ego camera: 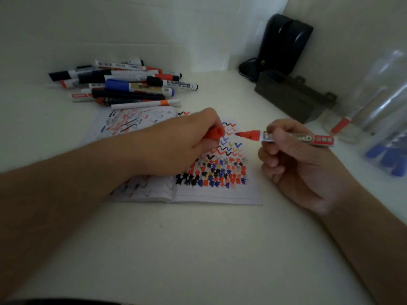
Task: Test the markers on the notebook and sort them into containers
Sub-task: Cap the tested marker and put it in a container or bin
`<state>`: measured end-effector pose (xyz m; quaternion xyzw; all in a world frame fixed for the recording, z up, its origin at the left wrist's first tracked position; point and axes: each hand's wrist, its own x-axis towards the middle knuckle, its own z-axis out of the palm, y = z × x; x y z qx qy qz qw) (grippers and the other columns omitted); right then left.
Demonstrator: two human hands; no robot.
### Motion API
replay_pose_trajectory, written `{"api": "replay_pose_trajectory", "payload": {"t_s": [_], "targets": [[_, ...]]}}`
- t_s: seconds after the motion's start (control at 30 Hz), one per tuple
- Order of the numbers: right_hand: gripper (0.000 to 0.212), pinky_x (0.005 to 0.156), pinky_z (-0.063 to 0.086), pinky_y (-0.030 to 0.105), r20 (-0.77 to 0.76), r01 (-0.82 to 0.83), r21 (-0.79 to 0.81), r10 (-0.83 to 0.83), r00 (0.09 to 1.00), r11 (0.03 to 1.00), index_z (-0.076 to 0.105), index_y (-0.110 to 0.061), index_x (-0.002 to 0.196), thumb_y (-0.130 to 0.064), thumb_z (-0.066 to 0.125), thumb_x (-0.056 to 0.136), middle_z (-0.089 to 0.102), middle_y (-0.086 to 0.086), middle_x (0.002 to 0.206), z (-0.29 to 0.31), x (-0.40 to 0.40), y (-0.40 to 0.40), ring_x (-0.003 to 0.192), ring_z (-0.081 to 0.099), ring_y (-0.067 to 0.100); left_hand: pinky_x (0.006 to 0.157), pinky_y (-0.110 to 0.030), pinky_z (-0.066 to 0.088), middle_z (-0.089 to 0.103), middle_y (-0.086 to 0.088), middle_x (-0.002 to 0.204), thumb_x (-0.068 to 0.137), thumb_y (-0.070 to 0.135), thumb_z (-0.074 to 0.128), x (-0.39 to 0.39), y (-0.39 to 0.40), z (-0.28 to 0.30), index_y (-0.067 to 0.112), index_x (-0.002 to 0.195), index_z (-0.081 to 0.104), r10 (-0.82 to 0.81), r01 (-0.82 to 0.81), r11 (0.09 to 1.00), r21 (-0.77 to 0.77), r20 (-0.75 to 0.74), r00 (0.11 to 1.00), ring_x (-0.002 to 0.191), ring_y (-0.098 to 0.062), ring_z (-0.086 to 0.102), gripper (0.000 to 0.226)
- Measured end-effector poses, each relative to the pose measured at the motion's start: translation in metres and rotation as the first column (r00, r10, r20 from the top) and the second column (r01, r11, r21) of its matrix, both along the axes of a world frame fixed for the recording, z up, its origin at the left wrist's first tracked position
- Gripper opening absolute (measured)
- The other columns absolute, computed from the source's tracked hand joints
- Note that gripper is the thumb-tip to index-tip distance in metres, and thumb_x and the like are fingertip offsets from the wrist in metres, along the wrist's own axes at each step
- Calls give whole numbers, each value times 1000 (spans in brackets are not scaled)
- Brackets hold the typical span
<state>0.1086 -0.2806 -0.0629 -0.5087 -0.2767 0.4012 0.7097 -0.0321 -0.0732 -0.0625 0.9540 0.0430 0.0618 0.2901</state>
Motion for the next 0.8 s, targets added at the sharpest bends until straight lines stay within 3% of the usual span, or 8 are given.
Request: {"api": "replay_pose_trajectory", "payload": {"t_s": [0.03,0.13,0.3,0.43,0.53,0.63,0.73,0.8], "targets": [[16,49,33,22,-45,-10,-3,10,999,1000,72,-17,90,-30,73,81,56,2,72,2,0,0,64,43,16,78,-21,47,62,19,101,105,37,47,0,1,0,41,113,45,-1,1,1000,-15,5,1000,90,4,58,9],[41,51,33,24,-151,7,-5,-7,989,1000,79,-10,90,-35,50,77,63,7,69,6,2,0,62,43,20,76,-18,47,63,23,97,105,37,49,1,1,1,47,107,47,-17,17,997,-75,-1,1000,90,7,59,10],[47,52,34,26,-88,21,-38,-24,996,999,80,-6,91,-30,44,73,65,12,70,6,-1,1,59,45,21,69,-11,41,59,32,93,104,40,51,0,0,2,48,105,48,-37,36,998,-47,-22,999,87,12,55,9],[37,51,36,26,7,22,-85,-21,1000,996,76,-7,95,-23,49,76,65,15,75,4,-5,3,57,47,21,82,-26,51,63,20,103,102,46,53,2,0,0,46,116,53,-29,30,999,13,-37,999,92,4,58,15],[14,49,33,29,143,87,-114,-70,987,990,67,-14,88,-17,55,83,68,17,76,1,-9,6,55,48,23,79,-24,51,66,17,101,102,46,50,2,-4,2,41,119,60,-26,26,999,40,11,1000,91,1,59,21],[13,46,33,27,227,133,-108,-106,968,985,63,-13,83,-24,67,89,67,13,73,7,-16,4,54,48,20,62,-24,50,68,11,87,102,49,44,-3,-10,12,45,112,65,22,-5,995,-102,163,986,78,-5,63,23],[15,44,35,21,267,147,-26,-135,954,989,71,-11,89,-25,67,86,64,9,66,29,-25,-9,53,47,18,69,-52,59,71,0,85,105,49,41,-8,-26,37,41,105,68,44,33,956,-292,255,966,78,-31,66,28],[18,43,35,21,344,153,36,-156,926,988,69,-8,90,-26,65,87,64,11,64,45,-34,-25,50,45,20,57,-46,49,59,7,68,104,45,46,-9,-41,54,36,96,64,19,107,918,-382,311,950,59,-26,51,22]]}}
